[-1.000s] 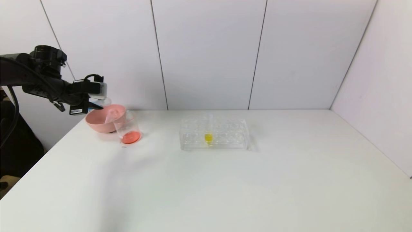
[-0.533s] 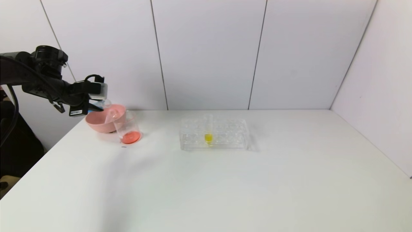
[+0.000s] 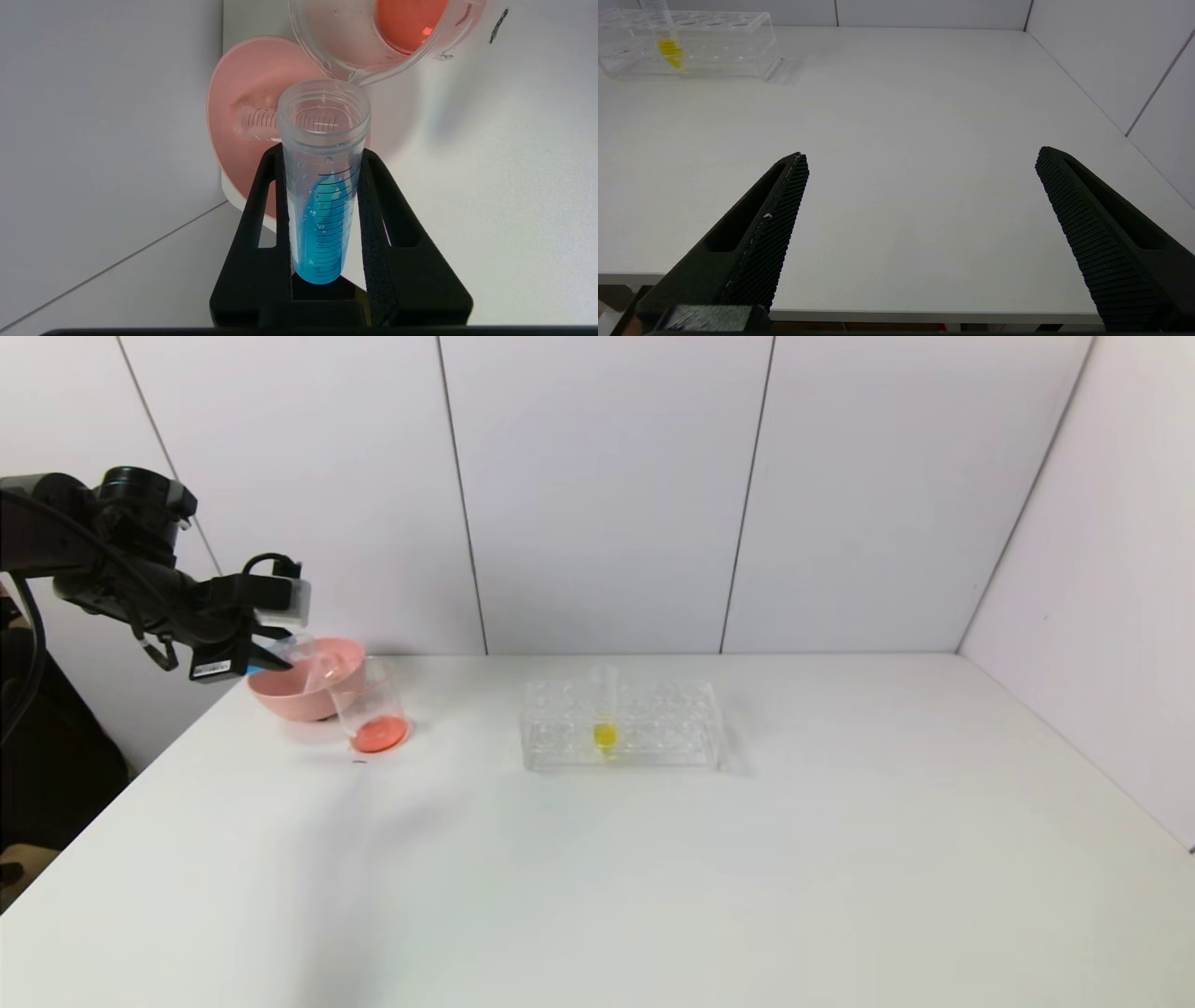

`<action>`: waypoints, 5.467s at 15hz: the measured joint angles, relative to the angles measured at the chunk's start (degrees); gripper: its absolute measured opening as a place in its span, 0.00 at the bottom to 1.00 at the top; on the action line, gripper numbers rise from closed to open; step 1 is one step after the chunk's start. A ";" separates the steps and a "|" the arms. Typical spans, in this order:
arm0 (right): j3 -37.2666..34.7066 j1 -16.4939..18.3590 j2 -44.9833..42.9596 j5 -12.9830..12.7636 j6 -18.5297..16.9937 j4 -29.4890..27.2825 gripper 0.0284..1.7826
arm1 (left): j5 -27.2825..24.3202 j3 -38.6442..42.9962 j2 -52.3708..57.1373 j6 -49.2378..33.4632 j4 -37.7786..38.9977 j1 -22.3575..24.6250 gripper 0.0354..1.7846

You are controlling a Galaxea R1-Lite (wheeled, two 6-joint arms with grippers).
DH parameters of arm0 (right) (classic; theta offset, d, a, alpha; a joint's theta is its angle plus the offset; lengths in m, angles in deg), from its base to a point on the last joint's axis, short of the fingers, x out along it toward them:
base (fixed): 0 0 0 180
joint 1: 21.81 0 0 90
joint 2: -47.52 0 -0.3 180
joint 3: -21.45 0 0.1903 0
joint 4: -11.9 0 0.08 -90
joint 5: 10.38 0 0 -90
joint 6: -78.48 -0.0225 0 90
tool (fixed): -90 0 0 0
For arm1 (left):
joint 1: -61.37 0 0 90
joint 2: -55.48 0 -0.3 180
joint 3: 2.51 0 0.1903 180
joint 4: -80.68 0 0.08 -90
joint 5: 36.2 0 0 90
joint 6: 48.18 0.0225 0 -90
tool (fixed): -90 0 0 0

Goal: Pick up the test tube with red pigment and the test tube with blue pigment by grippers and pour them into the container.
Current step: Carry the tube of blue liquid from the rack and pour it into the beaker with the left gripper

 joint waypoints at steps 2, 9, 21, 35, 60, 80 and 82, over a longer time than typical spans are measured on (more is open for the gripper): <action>0.00 0.00 0.00 0.00 0.00 0.02 1.00 | -0.02 0.00 0.32 -0.34 -1.68 -0.30 0.23; 0.00 0.00 0.00 0.00 0.00 0.02 1.00 | 2.79 0.02 1.57 -0.50 -4.46 -0.33 0.23; 0.00 0.00 0.00 0.00 0.00 0.00 1.00 | 7.18 -0.80 1.28 -1.11 -4.33 -2.67 0.23; 0.00 0.00 0.00 0.00 0.00 0.02 1.00 | 15.30 -1.46 -0.93 -3.93 -3.56 -5.57 0.23; 0.00 0.00 0.00 0.00 -0.02 0.02 1.00 | 21.14 -1.49 -1.34 -6.34 -1.46 -8.24 0.23; 0.00 0.00 0.00 0.00 0.00 0.00 1.00 | 24.92 -1.49 0.22 -5.88 -0.41 -10.23 0.23; 0.00 0.00 0.00 0.00 -0.02 0.02 1.00 | 26.28 -1.49 0.26 -5.71 -0.41 -10.64 0.23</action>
